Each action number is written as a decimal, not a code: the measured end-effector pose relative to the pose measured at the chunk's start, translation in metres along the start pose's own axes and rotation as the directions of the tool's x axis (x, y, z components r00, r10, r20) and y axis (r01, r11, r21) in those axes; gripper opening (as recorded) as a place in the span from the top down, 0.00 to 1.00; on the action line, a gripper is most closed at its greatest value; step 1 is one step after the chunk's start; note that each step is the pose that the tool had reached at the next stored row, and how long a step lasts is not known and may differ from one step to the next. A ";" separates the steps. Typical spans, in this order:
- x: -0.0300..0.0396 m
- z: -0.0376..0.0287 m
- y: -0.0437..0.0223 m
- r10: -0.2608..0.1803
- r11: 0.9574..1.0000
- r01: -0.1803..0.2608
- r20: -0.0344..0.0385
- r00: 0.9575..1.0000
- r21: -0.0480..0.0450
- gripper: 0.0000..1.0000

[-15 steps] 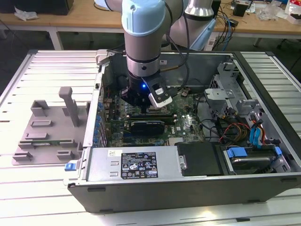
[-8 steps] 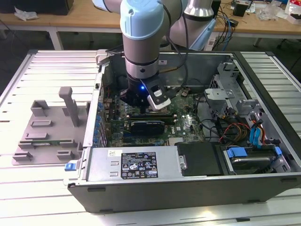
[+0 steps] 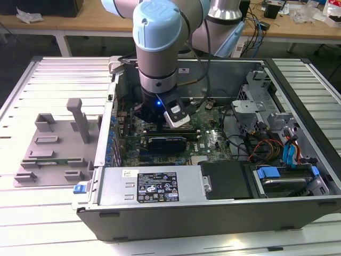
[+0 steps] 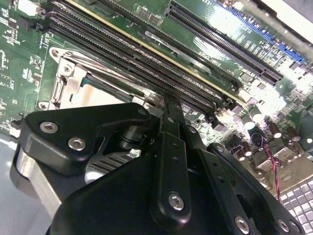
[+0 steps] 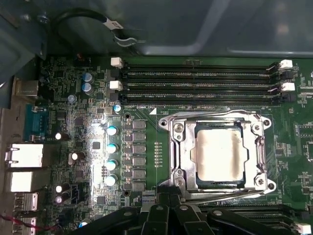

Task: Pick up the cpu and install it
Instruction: 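Install the second cpu locking lever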

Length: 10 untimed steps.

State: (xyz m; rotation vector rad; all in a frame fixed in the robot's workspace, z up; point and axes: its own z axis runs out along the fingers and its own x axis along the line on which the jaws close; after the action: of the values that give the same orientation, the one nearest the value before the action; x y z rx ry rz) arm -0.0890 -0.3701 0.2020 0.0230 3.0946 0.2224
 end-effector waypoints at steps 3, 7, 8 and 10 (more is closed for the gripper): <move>-0.0002 -0.0033 0.0005 0.000 1.000 0.000 0.000 1.000 -0.001 0.89; -0.0042 -0.0063 0.0004 0.001 1.000 -0.001 -0.005 1.000 0.000 0.89; -0.0060 -0.0064 0.0000 0.001 1.000 -0.001 -0.008 1.000 0.000 0.89; -0.0106 -0.0075 -0.0019 0.002 1.000 -0.002 -0.017 1.000 0.002 0.89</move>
State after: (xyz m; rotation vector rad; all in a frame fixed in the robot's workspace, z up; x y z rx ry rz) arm -0.0787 -0.3733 0.2095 0.0249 3.1114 0.2210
